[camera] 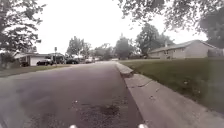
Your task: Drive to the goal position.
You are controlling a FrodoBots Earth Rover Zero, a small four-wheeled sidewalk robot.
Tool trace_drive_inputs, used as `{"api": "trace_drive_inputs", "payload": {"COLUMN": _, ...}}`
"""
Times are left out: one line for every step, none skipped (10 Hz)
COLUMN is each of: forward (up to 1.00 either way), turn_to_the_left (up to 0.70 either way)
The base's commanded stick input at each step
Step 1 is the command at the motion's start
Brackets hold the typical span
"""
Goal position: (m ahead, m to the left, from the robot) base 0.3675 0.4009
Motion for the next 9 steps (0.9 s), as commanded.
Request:
{"api": "trace_drive_inputs", "payload": {"forward": 0.07, "turn_to_the_left": 0.0}}
{"api": "trace_drive_inputs", "payload": {"forward": 0.07, "turn_to_the_left": 0.0}}
{"api": "trace_drive_inputs", "payload": {"forward": 0.07, "turn_to_the_left": 0.0}}
{"api": "trace_drive_inputs", "payload": {"forward": 0.07, "turn_to_the_left": 0.0}}
{"api": "trace_drive_inputs", "payload": {"forward": 0.07, "turn_to_the_left": 0.0}}
{"api": "trace_drive_inputs", "payload": {"forward": 0.07, "turn_to_the_left": 0.0}}
{"api": "trace_drive_inputs", "payload": {"forward": 0.07, "turn_to_the_left": 0.0}}
{"api": "trace_drive_inputs", "payload": {"forward": 0.07, "turn_to_the_left": 0.0}}
{"api": "trace_drive_inputs", "payload": {"forward": 0.07, "turn_to_the_left": 0.0}}
